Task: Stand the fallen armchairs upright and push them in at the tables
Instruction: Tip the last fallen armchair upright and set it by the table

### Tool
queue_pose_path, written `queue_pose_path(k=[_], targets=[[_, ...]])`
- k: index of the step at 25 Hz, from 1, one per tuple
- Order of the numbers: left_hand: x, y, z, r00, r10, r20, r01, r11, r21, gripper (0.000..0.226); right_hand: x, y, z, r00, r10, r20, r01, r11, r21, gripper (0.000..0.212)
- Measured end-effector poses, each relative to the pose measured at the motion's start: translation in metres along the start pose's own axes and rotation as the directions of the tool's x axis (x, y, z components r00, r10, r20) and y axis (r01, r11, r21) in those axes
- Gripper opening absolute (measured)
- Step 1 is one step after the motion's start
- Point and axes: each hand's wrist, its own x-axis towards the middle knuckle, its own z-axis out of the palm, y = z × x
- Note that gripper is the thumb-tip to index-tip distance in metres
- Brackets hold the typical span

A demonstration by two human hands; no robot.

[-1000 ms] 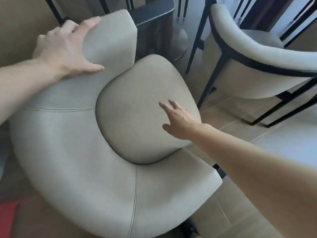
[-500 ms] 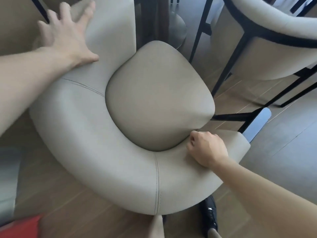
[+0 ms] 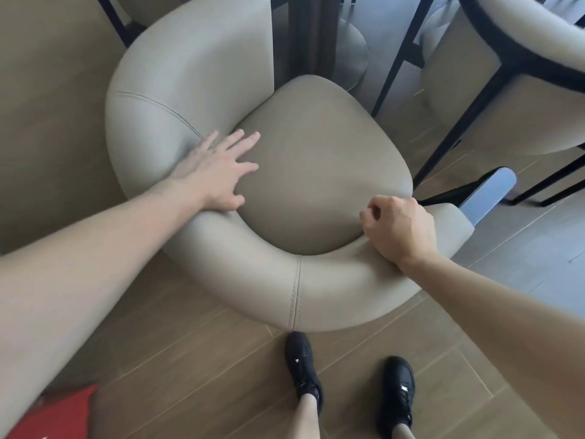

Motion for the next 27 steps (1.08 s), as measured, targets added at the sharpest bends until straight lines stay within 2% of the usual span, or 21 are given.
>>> queue_pose_path(k=[2,4,6,8,14,16,18,20,21,22,23,24,25,27], targets=[[-0.010,0.020,0.002,0.995,0.100,0.001,-0.099,0.980,-0.170,0.065,0.012,-0.011,0.001,1.000,0.000,-0.025,0.000,1.000,0.011,0.027],[-0.027,0.035,-0.002,0.989,0.104,0.103,-0.064,0.940,-0.336,0.064,0.023,-0.021,0.002,0.999,-0.011,-0.049,0.011,1.000,0.015,0.028],[-0.046,0.041,-0.003,0.974,0.125,0.191,-0.060,0.948,-0.312,0.081,0.032,-0.031,0.003,0.998,-0.038,-0.056,0.039,0.999,0.013,0.029],[-0.053,0.036,-0.003,0.978,0.134,0.159,-0.092,0.966,-0.243,0.095,0.038,-0.037,0.002,0.997,-0.063,-0.053,0.065,0.997,0.033,0.028],[-0.038,0.008,-0.002,0.984,0.097,0.148,-0.056,0.963,-0.264,0.089,0.044,-0.046,0.002,0.985,-0.172,0.007,0.171,0.983,0.064,0.017],[-0.040,0.012,0.006,0.989,0.106,0.099,-0.076,0.960,-0.269,0.094,0.039,-0.042,0.003,0.997,-0.069,-0.016,0.070,0.995,0.072,0.014],[-0.044,0.013,0.010,0.993,0.119,-0.002,-0.114,0.942,-0.316,0.092,0.031,-0.040,0.002,0.982,0.162,-0.092,-0.150,0.981,0.126,0.042],[-0.048,0.011,0.015,0.955,0.265,-0.136,-0.295,0.905,-0.308,0.092,0.024,-0.042,0.001,0.892,0.442,-0.093,-0.404,0.874,0.271,0.077],[-0.051,0.009,0.016,0.910,0.383,-0.157,-0.411,0.878,-0.245,0.100,0.023,-0.046,-0.001,0.828,0.561,-0.030,-0.512,0.775,0.370,0.090],[-0.052,0.008,0.017,0.868,0.483,-0.113,-0.496,0.853,-0.163,0.111,0.024,-0.047,-0.003,0.762,0.645,0.049,-0.590,0.662,0.461,0.102],[-0.050,0.007,0.016,0.854,0.520,-0.011,-0.519,0.850,-0.096,0.121,0.027,-0.049,-0.006,0.718,0.686,0.123,-0.635,0.571,0.520,0.111],[-0.047,0.006,0.013,0.858,0.503,0.103,-0.501,0.864,-0.048,0.126,0.030,-0.049,-0.009,0.705,0.688,0.171,-0.653,0.536,0.534,0.117],[-0.044,0.008,0.009,0.866,0.469,0.175,-0.472,0.881,-0.024,0.126,0.032,-0.047,-0.011,0.717,0.669,0.194,-0.653,0.549,0.521,0.120],[-0.044,0.015,0.005,0.894,0.411,0.180,-0.408,0.911,-0.053,0.117,0.032,-0.041,-0.009,0.767,0.614,0.184,-0.614,0.620,0.489,0.120]])
